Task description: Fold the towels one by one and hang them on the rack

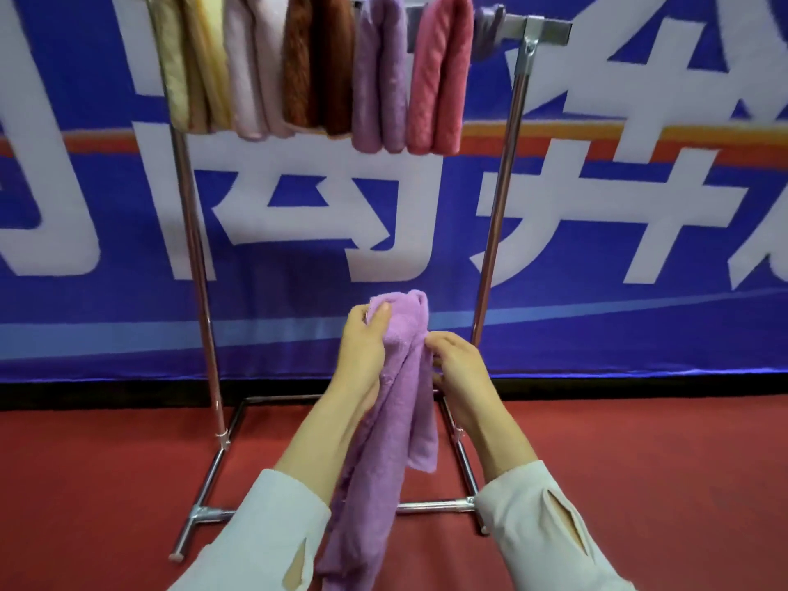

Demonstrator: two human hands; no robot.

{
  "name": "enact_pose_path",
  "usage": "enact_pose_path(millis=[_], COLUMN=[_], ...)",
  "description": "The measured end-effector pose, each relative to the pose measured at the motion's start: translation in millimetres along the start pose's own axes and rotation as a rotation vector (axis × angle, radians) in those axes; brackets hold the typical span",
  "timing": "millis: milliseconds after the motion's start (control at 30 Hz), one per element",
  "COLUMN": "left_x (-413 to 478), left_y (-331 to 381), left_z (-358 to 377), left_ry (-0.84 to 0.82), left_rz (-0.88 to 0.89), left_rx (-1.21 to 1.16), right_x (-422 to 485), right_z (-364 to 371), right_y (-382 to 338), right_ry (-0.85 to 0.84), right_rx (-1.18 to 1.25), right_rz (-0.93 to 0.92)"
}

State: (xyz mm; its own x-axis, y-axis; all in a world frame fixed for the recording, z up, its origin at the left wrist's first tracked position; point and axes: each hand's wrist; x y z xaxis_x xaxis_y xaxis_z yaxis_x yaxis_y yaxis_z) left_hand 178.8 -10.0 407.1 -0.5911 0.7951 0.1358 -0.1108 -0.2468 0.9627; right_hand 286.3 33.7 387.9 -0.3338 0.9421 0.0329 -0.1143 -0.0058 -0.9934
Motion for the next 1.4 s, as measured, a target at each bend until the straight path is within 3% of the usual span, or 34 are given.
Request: enact_pose_path(millis=[133,267,333,500,633,833,1000,1167,1400], left_x=[-11.0,-11.1,-9.0,-10.2,-10.1,-15.4,-8.6,-2.1,-3.3], left_y=[17.7,10.3,6.4,5.7,2.8,3.2,9.4,1.7,-12.2], left_z=[-12.9,-30.7,-36.1,-43.7,-47.2,-46.4,-54.1,-58.6,-57.3], left_ry=[-0.064,-0.107,-0.128,-0.305,-0.257,-0.258,-0.163,-0.094,-0.413], left_rz=[0.027,0.141,0.168,0.255,0.353,0.349,0.348,0.279,0.094], left_rx=[-0.159,0.187,0.366,0.642,0.712,0.610,0.413,0.392,0.576], right_x=[-10.4,-13.8,-12.9,-9.6,-6.7,-9.4,-11.7,-8.6,-8.3], right_z=[14.9,19.3,15.1,8.5,4.6,-8.2,-27.0,-36.8,-36.4], right_y=[-2.9,-0.8,0.9,2.1,7.3,8.1,8.1,9.4,-5.0], right_ry=[0.008,0.005,-0.102,-0.368,-0.426,-0.368,-0.369,-0.229,0.008], right_rx=[0.018,-0.045,-0.050,-0.028,-0.165,-0.370,-0.291,-0.184,0.158], right_rz=[-0.004,-0.066,-0.038,-0.096,-0.091,-0.196,-0.130,-0.099,-0.157])
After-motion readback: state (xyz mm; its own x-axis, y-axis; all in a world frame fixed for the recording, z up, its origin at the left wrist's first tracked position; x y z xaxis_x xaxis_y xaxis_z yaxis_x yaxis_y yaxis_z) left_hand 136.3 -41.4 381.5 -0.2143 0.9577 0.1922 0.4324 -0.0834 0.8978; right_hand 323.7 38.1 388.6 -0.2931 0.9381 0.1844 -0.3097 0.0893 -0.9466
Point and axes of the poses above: each hand's wrist, its own x-axis towards the middle knuckle, its own z-axis out of the palm, y = z × x, and after that the axes turned 1 degree about -y, right-handed
